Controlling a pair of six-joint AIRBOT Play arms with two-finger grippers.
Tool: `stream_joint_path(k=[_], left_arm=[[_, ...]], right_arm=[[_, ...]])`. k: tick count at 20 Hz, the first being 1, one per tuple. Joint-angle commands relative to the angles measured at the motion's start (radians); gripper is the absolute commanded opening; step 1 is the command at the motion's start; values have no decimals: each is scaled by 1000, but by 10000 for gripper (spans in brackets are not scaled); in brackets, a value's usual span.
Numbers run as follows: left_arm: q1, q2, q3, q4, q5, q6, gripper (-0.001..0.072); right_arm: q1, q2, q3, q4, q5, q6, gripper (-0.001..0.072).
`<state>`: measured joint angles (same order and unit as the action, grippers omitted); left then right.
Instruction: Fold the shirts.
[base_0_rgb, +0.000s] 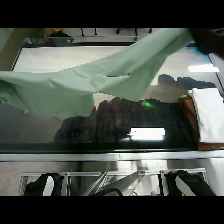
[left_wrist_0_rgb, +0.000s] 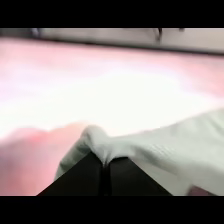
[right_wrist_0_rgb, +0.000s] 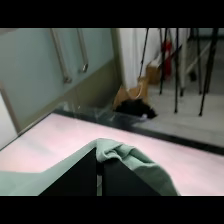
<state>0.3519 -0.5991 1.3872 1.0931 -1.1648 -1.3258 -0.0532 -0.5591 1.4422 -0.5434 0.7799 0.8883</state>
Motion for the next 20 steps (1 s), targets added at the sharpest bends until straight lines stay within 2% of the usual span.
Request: stream_joint_path(k=[1, 5, 8, 11, 14, 17, 18, 19, 20], left_arm=[[9, 43, 103, 6, 34, 1, 12], [5, -50, -5, -45, 8, 6, 12], [-79, -212, -157, -98, -8, 87, 13], [-208, -426, -298, -60, 89, 137, 13], [-276, -649, -344, -19, 243, 136, 14], [-271, -817, -239, -20, 224, 113, 17], [-261, -847, -191, -20, 185, 111, 60], [-243, -870, -138, -20, 130, 105, 470], [-224, -882, -89, -20, 79, 66, 700]], right_arm=[[-16, 98, 13, -93, -28, 3, 20], [-16, -31, 2, -93, 126, 57, 20], [-16, -195, -92, -93, 232, 124, 20], [-16, -369, -281, -93, 201, 137, 21], [-16, -549, -421, -92, 101, 137, 21], [-16, -685, -430, -88, 77, 137, 21], [-16, -698, -429, -84, 61, 137, 21], [-19, -700, -426, -81, 55, 137, 25], [-26, -693, -417, -82, 58, 137, 59]])
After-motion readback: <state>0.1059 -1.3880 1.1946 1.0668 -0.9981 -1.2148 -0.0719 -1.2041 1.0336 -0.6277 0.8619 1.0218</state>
